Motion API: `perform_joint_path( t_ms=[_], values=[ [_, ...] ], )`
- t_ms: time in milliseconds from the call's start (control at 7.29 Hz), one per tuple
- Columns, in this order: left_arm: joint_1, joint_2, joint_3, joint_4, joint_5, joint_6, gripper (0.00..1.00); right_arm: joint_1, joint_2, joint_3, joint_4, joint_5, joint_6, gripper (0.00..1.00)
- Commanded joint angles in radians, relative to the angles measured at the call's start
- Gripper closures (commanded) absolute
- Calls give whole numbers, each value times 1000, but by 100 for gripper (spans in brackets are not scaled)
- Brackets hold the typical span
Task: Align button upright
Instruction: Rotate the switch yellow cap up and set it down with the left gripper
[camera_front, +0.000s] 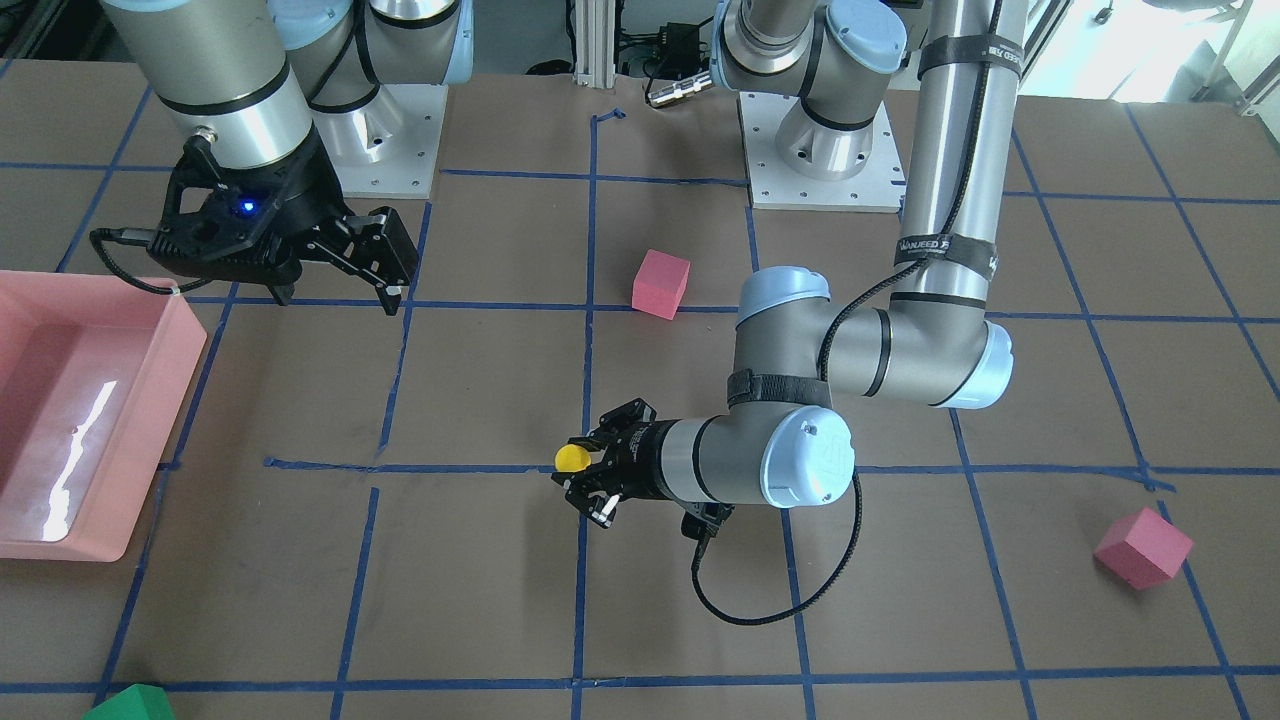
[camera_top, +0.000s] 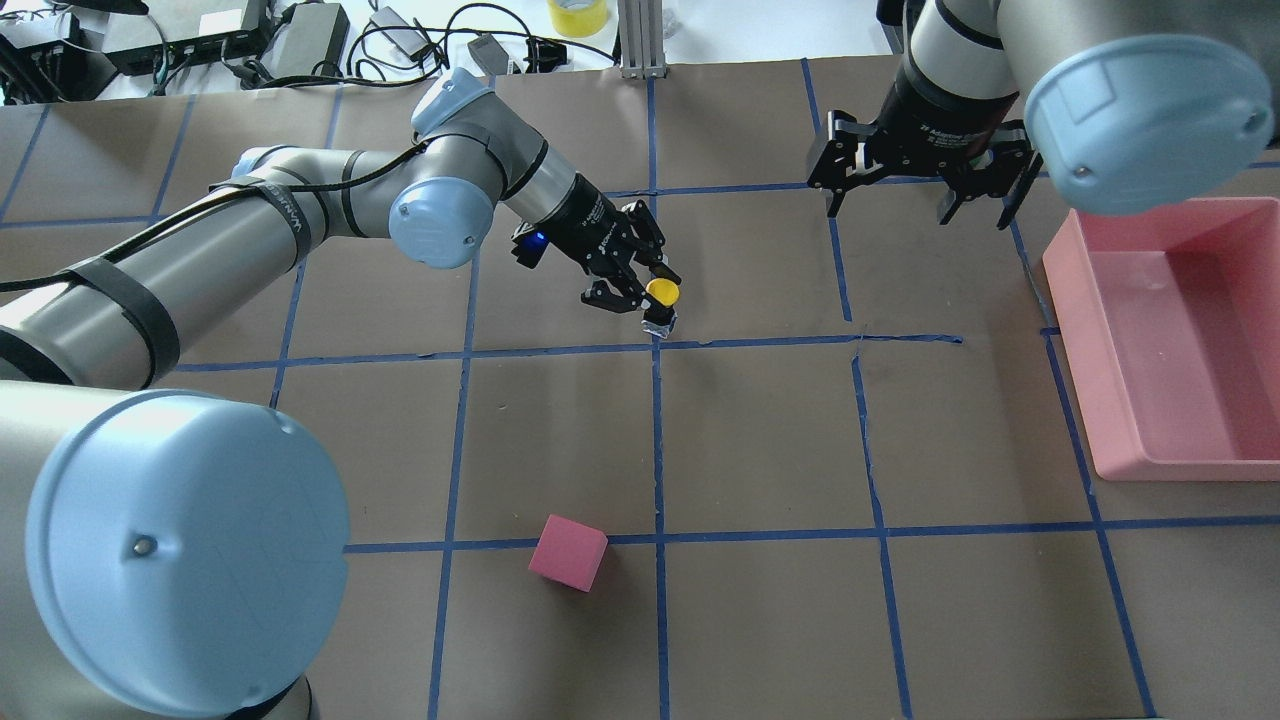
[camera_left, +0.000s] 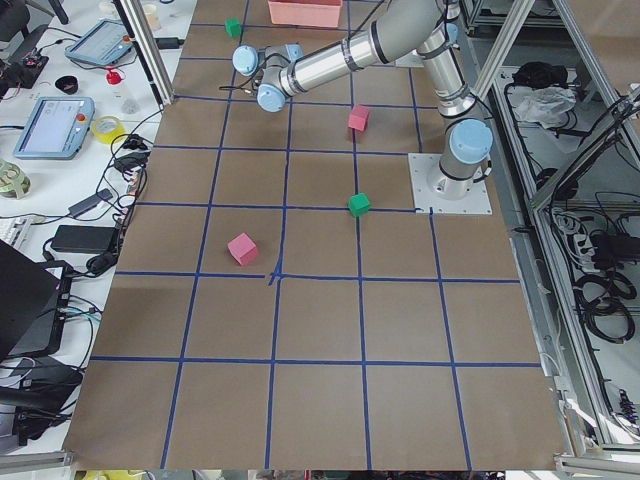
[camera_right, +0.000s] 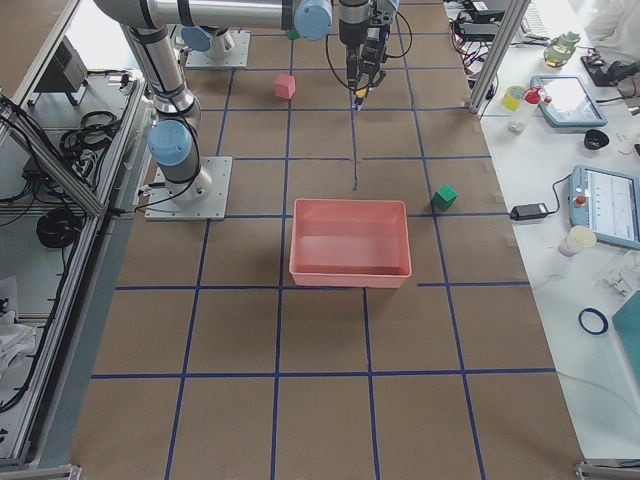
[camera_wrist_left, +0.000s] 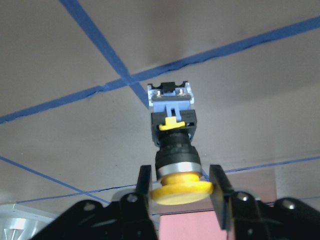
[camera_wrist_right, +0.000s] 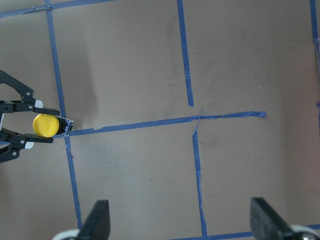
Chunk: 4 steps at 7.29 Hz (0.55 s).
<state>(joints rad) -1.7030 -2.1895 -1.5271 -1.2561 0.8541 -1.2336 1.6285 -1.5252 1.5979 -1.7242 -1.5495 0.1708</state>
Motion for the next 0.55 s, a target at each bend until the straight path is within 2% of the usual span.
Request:
perform_joint_path(
  t_ms=[0,137,275,412],
  values=[
    [0,4,-27,0,2,0,100,2,0,0,0,0,0,0],
    [0,5,-25,0,13,0,27,2,0,0,0,0,0,0],
    [-1,16,-24,1,25,5,0,1,0,2,0,-1,0,0],
    [-1,30,-21,3,39,6,0,2,0,0,-2,2,0,0]
  ],
)
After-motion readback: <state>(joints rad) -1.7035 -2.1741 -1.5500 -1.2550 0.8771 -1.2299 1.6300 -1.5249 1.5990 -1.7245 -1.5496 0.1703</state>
